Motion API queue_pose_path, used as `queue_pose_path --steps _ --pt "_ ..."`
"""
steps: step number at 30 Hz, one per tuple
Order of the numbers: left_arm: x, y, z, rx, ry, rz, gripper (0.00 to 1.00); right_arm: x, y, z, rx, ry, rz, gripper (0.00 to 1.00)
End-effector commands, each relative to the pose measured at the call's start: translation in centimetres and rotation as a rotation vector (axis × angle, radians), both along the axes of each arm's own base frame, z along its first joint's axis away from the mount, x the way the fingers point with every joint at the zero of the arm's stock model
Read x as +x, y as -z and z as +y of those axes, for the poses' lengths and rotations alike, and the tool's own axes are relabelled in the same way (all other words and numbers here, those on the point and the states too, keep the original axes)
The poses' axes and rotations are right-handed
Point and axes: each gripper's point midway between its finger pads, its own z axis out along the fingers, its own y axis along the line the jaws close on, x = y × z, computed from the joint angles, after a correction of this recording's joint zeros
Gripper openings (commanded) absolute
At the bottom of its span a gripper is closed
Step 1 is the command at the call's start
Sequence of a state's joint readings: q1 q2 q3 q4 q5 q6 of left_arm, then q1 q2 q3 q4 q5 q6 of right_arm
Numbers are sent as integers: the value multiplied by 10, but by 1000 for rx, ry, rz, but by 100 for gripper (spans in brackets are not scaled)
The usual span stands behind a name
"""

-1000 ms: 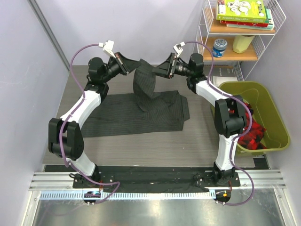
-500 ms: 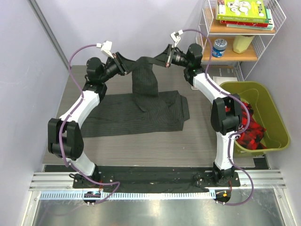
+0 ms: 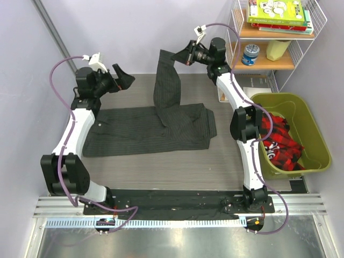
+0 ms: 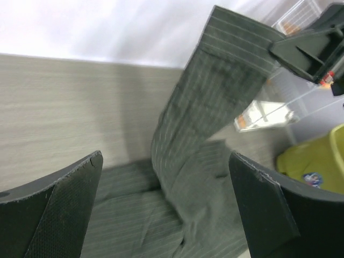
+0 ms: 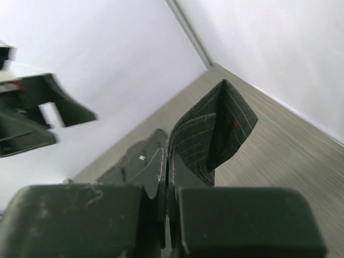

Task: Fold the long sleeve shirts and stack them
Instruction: Fold the shirt

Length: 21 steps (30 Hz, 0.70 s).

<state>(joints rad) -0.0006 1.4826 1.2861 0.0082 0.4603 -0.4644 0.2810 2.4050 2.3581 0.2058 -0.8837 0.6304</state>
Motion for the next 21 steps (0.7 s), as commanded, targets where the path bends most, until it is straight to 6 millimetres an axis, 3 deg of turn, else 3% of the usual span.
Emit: queue_pose_path --steps 1,4,7,8,9,10,11,12,13,14,15,16,18,21 --pt "-17 8 32 136 -87 65 100 14 -9 2 -105 115 -214 1" --pt "-23 15 36 138 -94 112 100 24 -24 -5 -107 189 -292 1" --pt "-29 19 36 103 -105 190 100 17 -40 -3 -95 181 -315 1" --pt "-28 15 33 81 -89 204 100 10 -42 3 -96 158 -318 1" --pt "-31 18 31 46 -82 243 100 -3 -59 4 -89 146 -343 1" --pt "-32 16 30 23 -78 254 100 -8 -44 9 -111 128 -307 1" --pt "-32 14 32 0 -84 260 100 -15 -41 12 -131 117 -315 1" --pt "-36 11 28 -26 -62 264 100 -35 -54 20 -134 94 -333 1" --pt "-36 8 28 -53 -65 262 100 -41 -23 25 -186 76 -266 1" --pt "-39 5 30 -61 -69 253 100 -51 -18 29 -208 61 -262 1" --pt "-45 6 30 -65 -69 253 100 -70 -25 39 -230 43 -312 1" --pt "-48 5 31 -69 -70 250 100 -80 4 41 -279 31 -267 1" --pt "-58 4 32 -73 -65 248 100 -99 22 56 -341 27 -299 1" --pt "-70 19 37 -81 -62 302 100 -126 50 65 -419 -5 -317 1"
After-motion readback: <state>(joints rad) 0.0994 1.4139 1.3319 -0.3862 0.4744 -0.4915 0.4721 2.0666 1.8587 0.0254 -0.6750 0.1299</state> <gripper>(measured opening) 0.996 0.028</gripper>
